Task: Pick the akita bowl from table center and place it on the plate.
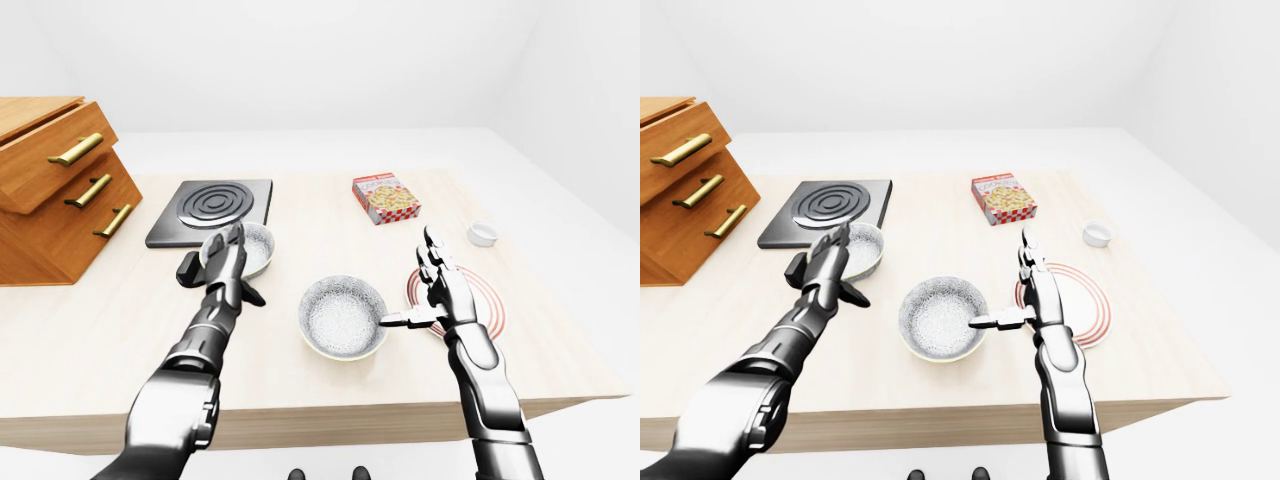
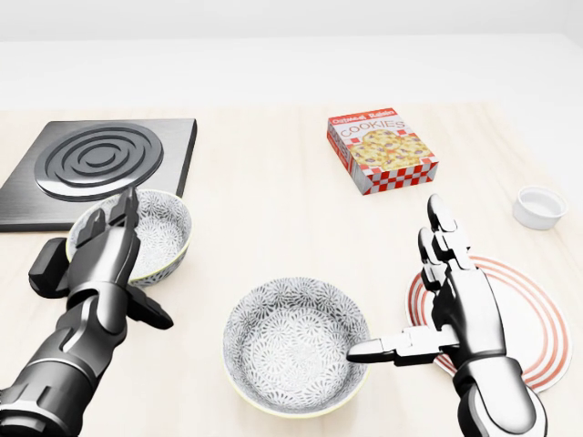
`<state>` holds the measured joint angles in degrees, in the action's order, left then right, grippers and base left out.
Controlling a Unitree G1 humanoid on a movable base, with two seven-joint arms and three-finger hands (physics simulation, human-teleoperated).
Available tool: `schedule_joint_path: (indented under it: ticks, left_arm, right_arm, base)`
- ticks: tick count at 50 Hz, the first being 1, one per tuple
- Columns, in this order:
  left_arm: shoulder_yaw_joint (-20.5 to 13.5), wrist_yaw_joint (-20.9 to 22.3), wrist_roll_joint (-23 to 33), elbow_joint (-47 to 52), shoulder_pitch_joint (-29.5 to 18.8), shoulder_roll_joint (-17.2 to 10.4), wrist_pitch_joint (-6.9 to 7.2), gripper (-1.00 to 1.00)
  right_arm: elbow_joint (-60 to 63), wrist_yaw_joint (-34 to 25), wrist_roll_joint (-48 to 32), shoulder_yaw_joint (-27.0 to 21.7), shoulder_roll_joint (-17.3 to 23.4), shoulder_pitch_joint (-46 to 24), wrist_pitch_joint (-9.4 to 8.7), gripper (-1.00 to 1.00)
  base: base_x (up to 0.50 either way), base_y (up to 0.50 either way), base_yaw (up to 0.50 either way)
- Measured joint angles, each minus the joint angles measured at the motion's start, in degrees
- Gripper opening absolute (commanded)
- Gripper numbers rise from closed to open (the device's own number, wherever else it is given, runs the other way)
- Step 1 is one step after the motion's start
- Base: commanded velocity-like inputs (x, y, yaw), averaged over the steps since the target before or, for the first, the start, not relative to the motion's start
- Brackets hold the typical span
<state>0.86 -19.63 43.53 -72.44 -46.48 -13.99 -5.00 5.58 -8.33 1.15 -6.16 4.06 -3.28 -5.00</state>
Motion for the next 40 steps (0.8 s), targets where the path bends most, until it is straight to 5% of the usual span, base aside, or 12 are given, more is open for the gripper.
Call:
schedule_joint_path:
  ticks: [7, 9, 11, 13, 14, 15, 17, 40]
  left_arm:
    - [0.52, -0.41, 2.22, -1.74, 0.28, 0.78, 0.0, 1.0]
    - [0.6, -0.51, 2.76, -2.11, 0.43, 0.99, 0.0, 0.92]
    - [0.65, -0.56, 3.22, -2.41, 0.57, 1.17, 0.0, 0.55]
    - [0.72, -0.52, 3.61, -2.65, 0.71, 1.33, 0.0, 0.55]
    - [0.75, -0.5, 3.78, -2.76, 0.77, 1.4, 0.0, 0.22]
    - [0.74, -0.48, 3.93, -2.84, 0.82, 1.45, 0.0, -0.52]
    - [0.78, -0.39, 4.21, -2.94, 0.89, 1.52, 0.0, -1.0]
    - [0.83, 0.86, 6.56, -1.97, 1.26, 1.89, 0.01, -1.0]
  right_arm:
    - [-0.14, 0.03, -0.04, 0.03, -0.04, -0.07, 0.0, 1.0]
    - [-0.18, 0.07, -0.05, 0.06, -0.06, -0.15, 0.0, 1.0]
    - [-0.25, 0.12, -0.06, 0.09, -0.07, -0.25, 0.0, 1.0]
    - [-0.32, 0.17, -0.06, 0.12, -0.08, -0.35, 0.0, 1.0]
    - [-0.35, 0.19, -0.06, 0.14, -0.08, -0.39, 0.0, 1.0]
    - [-0.38, 0.22, -0.07, 0.16, -0.09, -0.44, 0.0, 1.0]
    - [-0.47, 0.27, -0.08, 0.22, -0.11, -0.55, 0.0, 1.0]
    - [-0.27, -0.29, 0.11, 0.16, -0.03, 0.02, 0.0, 1.0]
  base:
    - [0.0, 0.0, 0.0]
    - [0.0, 0.0, 0.0]
    - [0.0, 0.0, 0.0]
    - [0.0, 0.0, 0.0]
    - [0.0, 0.0, 0.0]
    - [0.0, 0.0, 0.0]
    - [0.0, 0.0, 0.0]
    - [0.0, 0.0, 0.0]
